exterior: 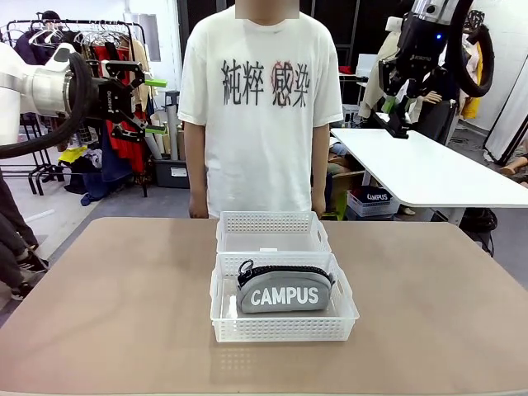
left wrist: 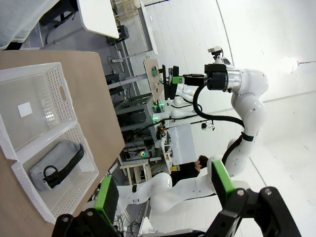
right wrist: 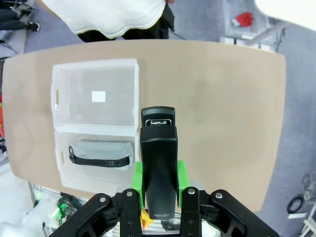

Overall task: Distribute items into two baskets.
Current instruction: Pick up the Stapler that the person points to, then place the picked Stapler into the Organizing basket as instructed by the person.

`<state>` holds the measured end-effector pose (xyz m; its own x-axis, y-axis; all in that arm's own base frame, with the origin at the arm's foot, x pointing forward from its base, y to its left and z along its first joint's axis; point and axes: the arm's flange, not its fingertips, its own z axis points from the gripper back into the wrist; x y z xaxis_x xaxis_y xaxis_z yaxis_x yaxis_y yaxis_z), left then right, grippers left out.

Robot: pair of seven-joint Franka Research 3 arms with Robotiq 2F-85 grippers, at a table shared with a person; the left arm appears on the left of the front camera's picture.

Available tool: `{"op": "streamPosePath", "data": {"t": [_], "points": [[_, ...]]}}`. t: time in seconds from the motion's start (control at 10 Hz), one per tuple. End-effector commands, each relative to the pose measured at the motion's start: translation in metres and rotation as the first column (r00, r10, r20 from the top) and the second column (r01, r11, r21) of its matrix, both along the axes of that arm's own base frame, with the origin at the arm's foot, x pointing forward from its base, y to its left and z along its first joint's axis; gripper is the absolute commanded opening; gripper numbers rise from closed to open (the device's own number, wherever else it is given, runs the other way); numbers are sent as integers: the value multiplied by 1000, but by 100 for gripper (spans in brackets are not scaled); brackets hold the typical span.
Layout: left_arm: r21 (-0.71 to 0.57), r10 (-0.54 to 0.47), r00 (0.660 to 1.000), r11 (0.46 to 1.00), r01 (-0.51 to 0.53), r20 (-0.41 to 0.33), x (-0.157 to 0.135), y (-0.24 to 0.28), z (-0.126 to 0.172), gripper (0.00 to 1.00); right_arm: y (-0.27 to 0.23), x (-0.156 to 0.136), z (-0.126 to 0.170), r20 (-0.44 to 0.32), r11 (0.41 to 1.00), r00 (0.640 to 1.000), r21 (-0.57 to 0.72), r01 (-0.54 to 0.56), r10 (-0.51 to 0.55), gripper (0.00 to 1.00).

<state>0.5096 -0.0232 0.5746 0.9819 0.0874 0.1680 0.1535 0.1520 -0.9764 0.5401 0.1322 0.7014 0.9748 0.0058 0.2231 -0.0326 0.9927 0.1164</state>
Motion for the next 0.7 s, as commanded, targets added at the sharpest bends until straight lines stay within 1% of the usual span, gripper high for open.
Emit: {"op": "streamPosePath", "data": {"t": [0.0,0.6], "points": [[-2,0,1000,1000,0,3,-2,0,2,100,0,-1,0,3,1000,1000,1,0,0,0],[-2,0,1000,1000,0,3,-2,0,2,100,0,-1,0,3,1000,1000,1,0,0,0]]}}
